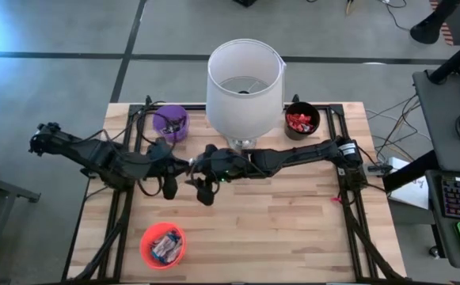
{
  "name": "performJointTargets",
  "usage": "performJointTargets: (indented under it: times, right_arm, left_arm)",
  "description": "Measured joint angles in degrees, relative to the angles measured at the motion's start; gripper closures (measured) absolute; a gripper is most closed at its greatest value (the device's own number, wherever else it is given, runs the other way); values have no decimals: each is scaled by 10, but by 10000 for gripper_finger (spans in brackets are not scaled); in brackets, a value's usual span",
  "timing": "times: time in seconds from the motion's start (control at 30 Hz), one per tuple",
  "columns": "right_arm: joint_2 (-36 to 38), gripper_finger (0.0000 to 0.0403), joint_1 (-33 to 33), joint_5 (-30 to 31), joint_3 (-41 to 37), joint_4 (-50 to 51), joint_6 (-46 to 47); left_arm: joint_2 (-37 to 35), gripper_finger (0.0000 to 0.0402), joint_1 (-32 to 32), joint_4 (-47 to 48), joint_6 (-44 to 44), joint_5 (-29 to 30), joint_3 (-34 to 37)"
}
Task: Organize candy in baskets
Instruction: Put the brown chocolate bar into the purple bucket
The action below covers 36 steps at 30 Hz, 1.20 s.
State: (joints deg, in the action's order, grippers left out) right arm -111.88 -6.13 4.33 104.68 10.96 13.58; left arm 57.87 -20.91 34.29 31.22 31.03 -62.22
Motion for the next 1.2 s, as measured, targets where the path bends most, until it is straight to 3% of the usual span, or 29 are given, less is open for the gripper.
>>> performJointTargets:
  times: [0.43, 0.97, 1.2]
  right_arm:
    - [10, 244, 21, 4, 0, -61, -1]
    - [26, 268, 20, -2, 0, -48, 1]
    - [25, 242, 19, -33, 0, -7, 41]
  left_arm:
    - [-29, 401, 0, -9, -51, -5, 0]
    - [-32, 401, 0, 3, -82, -13, 1]
    - [-53, 401, 0, 9, -116, 52, 1]
